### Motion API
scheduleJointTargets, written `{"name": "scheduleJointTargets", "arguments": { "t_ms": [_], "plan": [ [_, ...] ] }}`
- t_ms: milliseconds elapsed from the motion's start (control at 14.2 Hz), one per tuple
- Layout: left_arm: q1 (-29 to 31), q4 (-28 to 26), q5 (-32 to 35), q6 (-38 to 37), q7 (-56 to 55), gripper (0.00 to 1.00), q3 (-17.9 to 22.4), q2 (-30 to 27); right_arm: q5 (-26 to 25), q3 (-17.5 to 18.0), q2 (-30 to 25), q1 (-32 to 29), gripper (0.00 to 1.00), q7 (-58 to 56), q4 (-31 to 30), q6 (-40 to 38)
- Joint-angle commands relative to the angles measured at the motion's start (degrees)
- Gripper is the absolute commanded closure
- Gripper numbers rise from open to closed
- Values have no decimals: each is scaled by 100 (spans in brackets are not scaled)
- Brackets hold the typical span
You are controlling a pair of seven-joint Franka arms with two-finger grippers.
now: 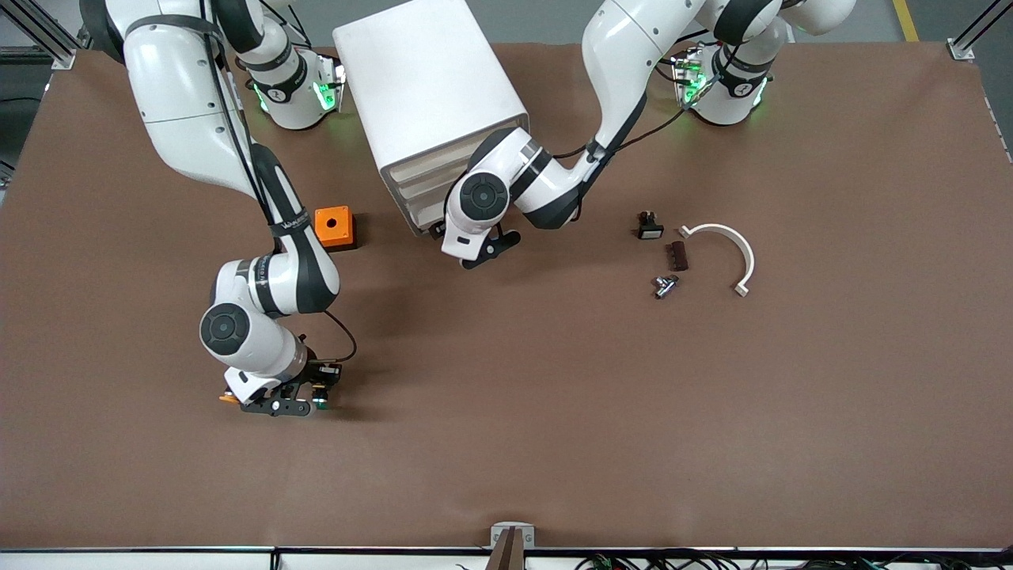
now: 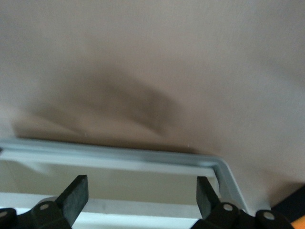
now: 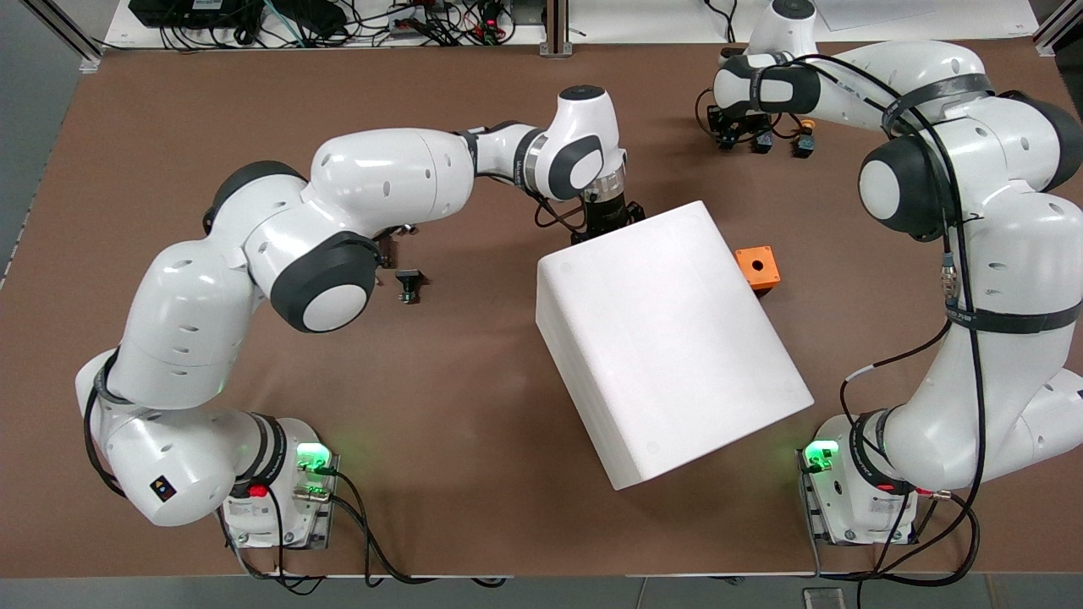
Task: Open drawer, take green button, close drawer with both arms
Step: 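Carry the green button beside the red button with the right gripper, then set down the button, open the right gripper while the left gripper withdraws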
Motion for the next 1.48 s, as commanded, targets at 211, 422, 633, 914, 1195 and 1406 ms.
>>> {"name": "scheduleJointTargets", "arguments": {
  "t_ms": [211, 422, 633, 914, 1195, 1406],
  "plan": [
    [-37, -79, -879, 18, 38, 0, 13, 20, -9, 40, 65, -38, 0, -93, 201, 28],
    [-2, -62, -880, 27, 73, 0, 13, 2, -44, 14, -84, -151, 0, -285, 368, -383],
    [155, -36, -765, 35, 729, 0, 39, -24, -36, -4, -312, -476, 0, -830, 816, -1585],
    [664, 113, -748, 18, 882, 0, 101, -409, -53, -13, -1120, -915, 0, -972, 782, -2694],
    [1587, 122, -90, -488, 978, 0, 110, -1481, -185, -22, -1982, -1513, 0, -1779, 773, -3592],
    [2290, 131, 586, -1456, 1303, 0, 119, -2184, -396, -30, -2492, -1523, 0, -1641, 764, -4119]
  ]
}}
